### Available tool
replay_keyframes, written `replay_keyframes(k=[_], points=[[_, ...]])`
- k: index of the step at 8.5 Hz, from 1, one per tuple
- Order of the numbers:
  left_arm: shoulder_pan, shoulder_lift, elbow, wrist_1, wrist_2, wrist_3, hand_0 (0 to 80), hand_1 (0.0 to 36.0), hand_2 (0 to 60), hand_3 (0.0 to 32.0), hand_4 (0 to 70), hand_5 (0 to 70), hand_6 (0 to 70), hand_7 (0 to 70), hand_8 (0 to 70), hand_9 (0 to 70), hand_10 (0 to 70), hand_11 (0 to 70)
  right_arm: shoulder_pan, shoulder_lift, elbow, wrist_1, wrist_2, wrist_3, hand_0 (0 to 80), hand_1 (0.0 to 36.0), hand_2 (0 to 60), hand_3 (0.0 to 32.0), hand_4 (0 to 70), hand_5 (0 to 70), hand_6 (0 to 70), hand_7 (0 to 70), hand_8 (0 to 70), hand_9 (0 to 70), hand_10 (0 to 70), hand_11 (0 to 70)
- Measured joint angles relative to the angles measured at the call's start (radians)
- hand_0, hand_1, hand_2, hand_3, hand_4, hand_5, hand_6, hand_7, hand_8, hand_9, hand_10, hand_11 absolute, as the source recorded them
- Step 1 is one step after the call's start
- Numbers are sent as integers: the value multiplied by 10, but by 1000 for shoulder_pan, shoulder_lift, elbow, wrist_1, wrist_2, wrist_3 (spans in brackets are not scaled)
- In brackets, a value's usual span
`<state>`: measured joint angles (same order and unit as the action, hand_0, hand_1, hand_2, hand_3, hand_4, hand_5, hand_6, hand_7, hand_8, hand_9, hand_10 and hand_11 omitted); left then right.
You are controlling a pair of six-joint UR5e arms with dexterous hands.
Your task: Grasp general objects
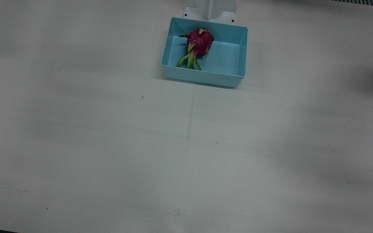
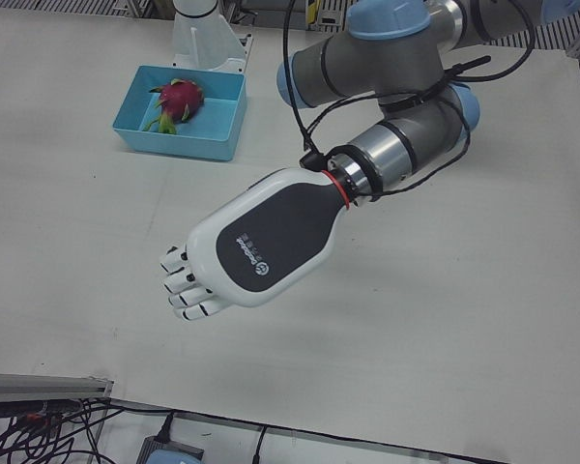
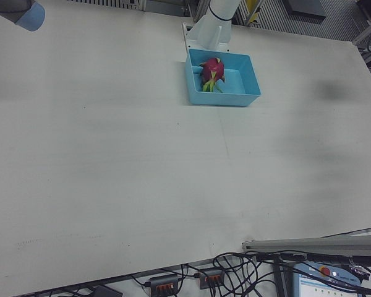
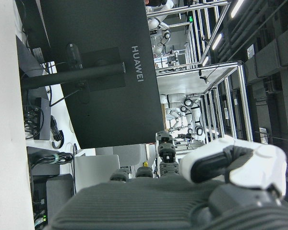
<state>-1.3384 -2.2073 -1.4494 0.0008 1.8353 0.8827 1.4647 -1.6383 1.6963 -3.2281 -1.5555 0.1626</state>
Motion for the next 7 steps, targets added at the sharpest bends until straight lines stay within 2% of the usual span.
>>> replay_keyframes(k=[1, 3, 4, 5, 7], points=[[-24, -1, 40, -47, -28, -38, 546, 315, 600, 0, 275, 490, 397, 464, 283, 315, 141, 225, 0, 0, 0, 1, 0, 0, 0, 0, 0, 0, 0, 0, 0, 0, 0, 0, 0, 0], [-83, 0, 77, -101, -78, -87, 555, 316, 600, 0, 260, 533, 403, 469, 269, 298, 132, 212, 0, 0, -1, 1, 0, 0, 0, 0, 0, 0, 0, 0, 0, 0, 0, 0, 0, 0], [-102, 1, 92, -118, -102, -98, 546, 308, 600, 0, 249, 548, 420, 483, 281, 314, 137, 219, 0, 0, -2, 2, 0, 0, 0, 0, 0, 0, 0, 0, 0, 0, 0, 0, 0, 0], [-116, 2, 103, -127, -117, -103, 536, 294, 600, 0, 238, 555, 414, 475, 270, 301, 131, 209, 0, 0, -3, 3, 0, 0, 0, 0, 0, 0, 0, 0, 0, 0, 0, 0, 0, 0], [-137, 14, 112, -131, -134, -106, 536, 292, 575, 0, 223, 567, 405, 466, 254, 284, 119, 191, -1, 0, -5, 4, 0, 0, 0, 0, 0, 0, 0, 0, 0, 0, 0, 0, 0, 0]])
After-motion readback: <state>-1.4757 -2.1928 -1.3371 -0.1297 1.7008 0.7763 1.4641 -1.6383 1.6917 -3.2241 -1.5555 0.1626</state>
